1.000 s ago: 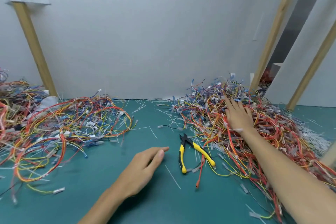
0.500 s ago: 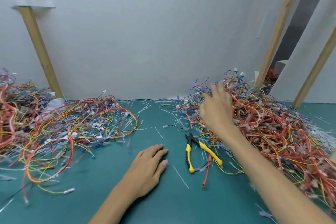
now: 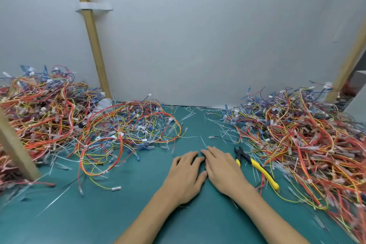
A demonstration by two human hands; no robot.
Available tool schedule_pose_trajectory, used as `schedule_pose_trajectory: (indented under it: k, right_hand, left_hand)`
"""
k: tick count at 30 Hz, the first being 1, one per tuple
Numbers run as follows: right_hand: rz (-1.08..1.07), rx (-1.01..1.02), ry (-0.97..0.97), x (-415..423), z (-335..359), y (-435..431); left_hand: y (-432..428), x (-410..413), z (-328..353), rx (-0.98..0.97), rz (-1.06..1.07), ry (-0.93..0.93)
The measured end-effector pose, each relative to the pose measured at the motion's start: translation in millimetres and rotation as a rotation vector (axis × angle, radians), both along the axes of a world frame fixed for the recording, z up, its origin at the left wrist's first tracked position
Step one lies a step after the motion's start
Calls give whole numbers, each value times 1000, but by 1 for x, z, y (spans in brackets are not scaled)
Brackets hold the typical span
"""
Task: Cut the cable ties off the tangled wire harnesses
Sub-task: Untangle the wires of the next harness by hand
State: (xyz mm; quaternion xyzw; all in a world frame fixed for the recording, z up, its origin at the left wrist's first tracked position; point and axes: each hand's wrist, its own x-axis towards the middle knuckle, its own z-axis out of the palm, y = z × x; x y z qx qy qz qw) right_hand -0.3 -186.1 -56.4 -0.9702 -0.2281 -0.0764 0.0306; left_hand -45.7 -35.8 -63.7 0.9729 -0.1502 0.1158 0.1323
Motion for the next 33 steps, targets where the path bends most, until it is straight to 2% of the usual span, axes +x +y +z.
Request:
schedule_pose_trajectory:
  k: [6,9,12,15,17,18,19,21,23,24,30,33]
  right_hand:
    - [-1,-22,-27,-3,-3,-1]
    - [-4,-22,-25,-4,-2,-1]
    - [0,-9,-24,-5,-1,-2]
    - [-2,14,-19,-6,1,0]
    - [-7,7,-26,-7,1,1]
    - [-10,1,-27,-7,1,2]
    - [-13,-3,-27,-7,2,2]
    - [-17,-9,-25,-8,2,3]
    - [-16,-10,-24,-8,2,3]
    - [-15,-8,-20,-8,2,3]
    - [-10,9,-21,-9,3,2]
    - [-10,22,-29,-9,3,2]
  left_hand:
    - [4,-2,10,-10,-13,44]
    - [12,-5,25,-52,44,17]
    - [36,-9,53,-184,151,-106]
    - [77,-22,82,-357,229,-351]
    - [108,-32,89,-378,355,-493]
    - [121,-36,89,-370,436,-507]
    - [132,-38,87,-362,525,-469]
    - [146,-34,80,-305,696,-236]
    - [149,-25,77,-238,778,-13]
    - [150,-20,77,-210,785,40]
    - [158,-2,95,-284,740,120]
    - [157,0,115,-281,686,65]
